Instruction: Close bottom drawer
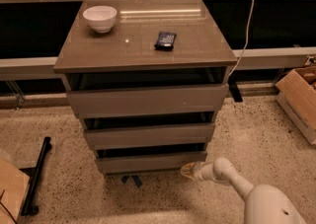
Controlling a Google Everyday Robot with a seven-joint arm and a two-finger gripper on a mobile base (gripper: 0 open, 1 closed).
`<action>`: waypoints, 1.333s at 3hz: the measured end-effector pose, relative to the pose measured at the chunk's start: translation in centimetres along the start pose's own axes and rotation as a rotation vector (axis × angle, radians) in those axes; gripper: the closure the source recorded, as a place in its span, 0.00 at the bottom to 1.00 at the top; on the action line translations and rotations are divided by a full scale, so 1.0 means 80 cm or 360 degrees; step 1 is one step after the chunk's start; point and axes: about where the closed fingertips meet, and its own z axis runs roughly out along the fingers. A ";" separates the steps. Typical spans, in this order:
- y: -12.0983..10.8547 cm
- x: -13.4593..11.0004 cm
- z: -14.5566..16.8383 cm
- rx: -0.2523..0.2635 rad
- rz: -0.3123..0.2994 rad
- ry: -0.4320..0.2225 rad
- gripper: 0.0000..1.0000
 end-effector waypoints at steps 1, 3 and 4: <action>0.003 -0.001 0.003 -0.0006 0.0001 -0.0003 0.76; 0.008 -0.004 0.008 -0.0018 0.0001 -0.0010 0.29; 0.010 -0.005 0.011 -0.0023 0.0002 -0.0013 0.06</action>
Offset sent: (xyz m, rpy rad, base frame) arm -0.0011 0.0027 -0.0014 0.0020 0.0025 0.0028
